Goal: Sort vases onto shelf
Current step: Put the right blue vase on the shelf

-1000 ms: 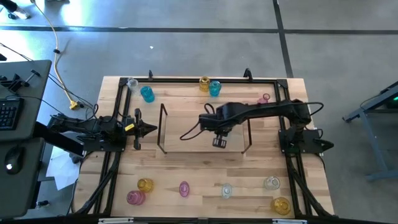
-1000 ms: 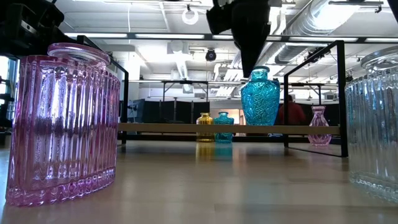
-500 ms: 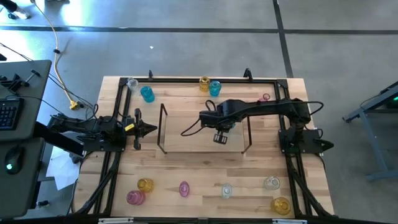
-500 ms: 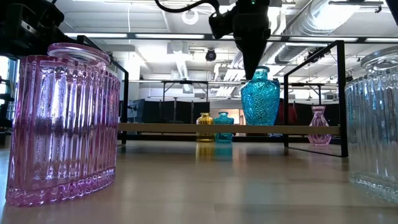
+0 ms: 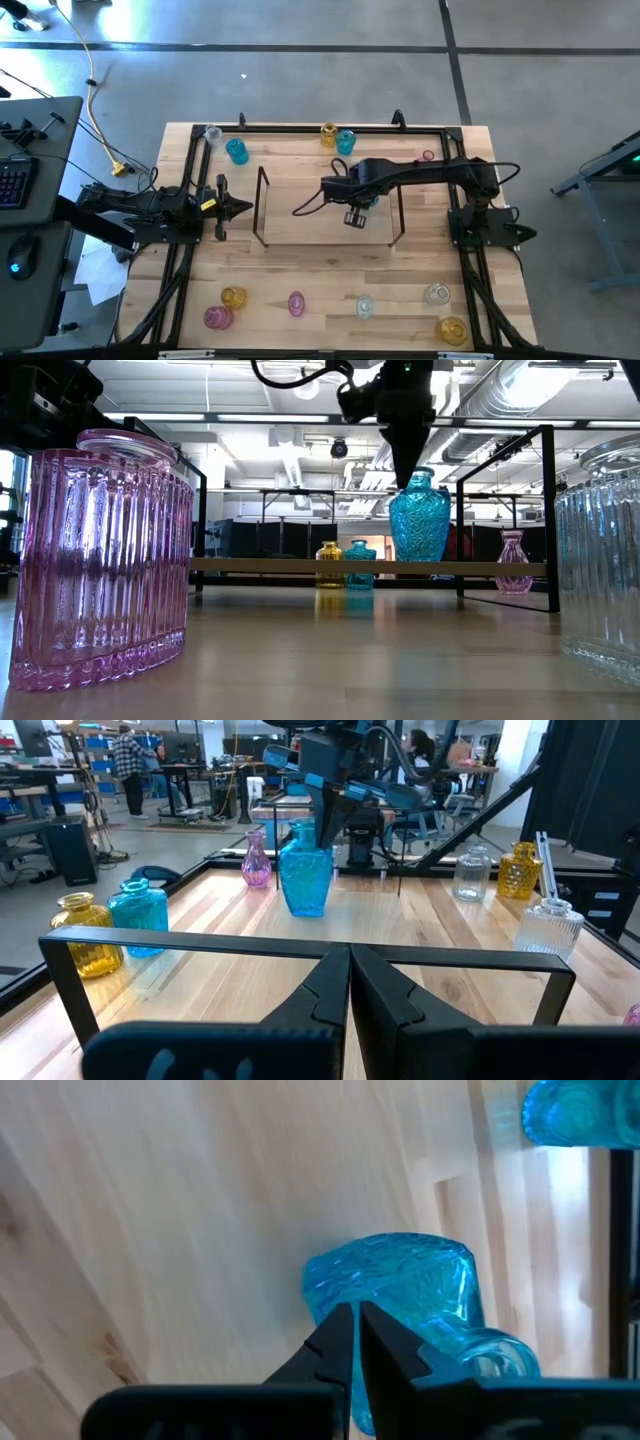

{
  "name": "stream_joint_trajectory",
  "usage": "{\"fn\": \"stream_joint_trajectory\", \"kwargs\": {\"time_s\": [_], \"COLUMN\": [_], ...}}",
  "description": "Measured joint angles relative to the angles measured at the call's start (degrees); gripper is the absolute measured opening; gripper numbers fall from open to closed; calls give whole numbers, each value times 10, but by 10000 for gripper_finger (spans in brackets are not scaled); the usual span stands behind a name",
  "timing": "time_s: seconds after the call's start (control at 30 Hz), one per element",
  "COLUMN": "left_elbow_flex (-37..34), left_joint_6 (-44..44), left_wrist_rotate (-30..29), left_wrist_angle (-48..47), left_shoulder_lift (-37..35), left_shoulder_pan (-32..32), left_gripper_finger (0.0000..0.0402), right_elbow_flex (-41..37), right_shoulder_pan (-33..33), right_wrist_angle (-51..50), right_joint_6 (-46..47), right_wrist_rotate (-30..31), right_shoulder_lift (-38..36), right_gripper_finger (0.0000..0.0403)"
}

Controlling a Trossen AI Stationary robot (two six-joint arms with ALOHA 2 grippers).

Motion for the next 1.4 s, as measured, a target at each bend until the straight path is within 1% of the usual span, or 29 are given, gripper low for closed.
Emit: {"fn": "stream_joint_trajectory", "kwargs": {"time_s": [0.13, 0.6, 1.4], "left_elbow_flex": [0, 0, 0], "left_joint_6": [0, 0, 0], "left_wrist_rotate": [0, 0, 0], "left_wrist_angle": [0, 0, 0], "left_shoulder_lift": [0, 0, 0], "left_shoulder_pan": [0, 0, 0], "left_gripper_finger": [5, 5, 5], "right_elbow_flex": [0, 0, 0], "right_shoulder_pan": [0, -3, -3], "right_wrist_angle": [-1, -32, -28], "right_joint_6": [5, 5, 9], "right_wrist_rotate": [15, 15, 41], "right_shoulder_lift": [0, 0, 0], "right_gripper_finger": [7, 7, 7]}}
